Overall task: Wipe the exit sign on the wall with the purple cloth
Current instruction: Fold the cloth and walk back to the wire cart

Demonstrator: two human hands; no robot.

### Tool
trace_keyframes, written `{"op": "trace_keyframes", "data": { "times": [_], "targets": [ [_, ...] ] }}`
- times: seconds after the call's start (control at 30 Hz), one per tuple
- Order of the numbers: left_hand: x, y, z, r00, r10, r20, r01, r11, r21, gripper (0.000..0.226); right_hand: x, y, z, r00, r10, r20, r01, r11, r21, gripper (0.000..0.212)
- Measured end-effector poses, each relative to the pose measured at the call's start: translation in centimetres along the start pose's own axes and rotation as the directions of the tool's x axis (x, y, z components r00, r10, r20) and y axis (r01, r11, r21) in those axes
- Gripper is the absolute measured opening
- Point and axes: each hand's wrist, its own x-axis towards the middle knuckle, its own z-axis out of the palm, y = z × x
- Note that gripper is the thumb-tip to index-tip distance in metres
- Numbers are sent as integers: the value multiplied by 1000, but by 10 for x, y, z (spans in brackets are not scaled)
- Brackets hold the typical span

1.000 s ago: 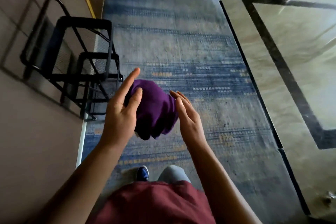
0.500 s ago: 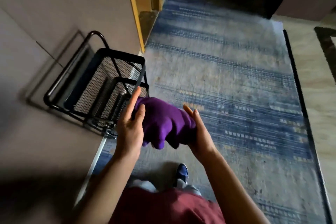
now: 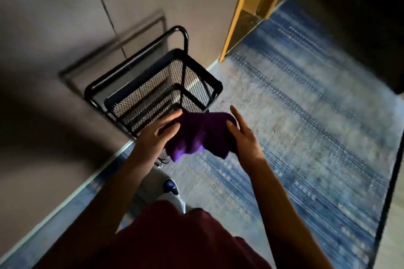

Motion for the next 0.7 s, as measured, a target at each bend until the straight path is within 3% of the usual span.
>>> {"op": "trace_keyframes", "data": {
  "times": [0.2,0.37,0.57,0.7],
  "targets": [
    [61,8,-28,1000,-3,-13,4,995,100,36,73,-24,28,998,-38,58,44,992,-115,42],
    [106,-17,-49,971,-100,-219,110,993,34,40,145,-37,57,993,-12,119,46,957,-288,27],
    [130,-62,-51,835,-256,-487,260,964,-61,38,235,-19,92,964,26,264,106,875,-472,34],
    [142,-88,-42,758,-351,-549,361,928,-96,42,279,-5,102,926,107,363,143,790,-596,42]
  ]
}}
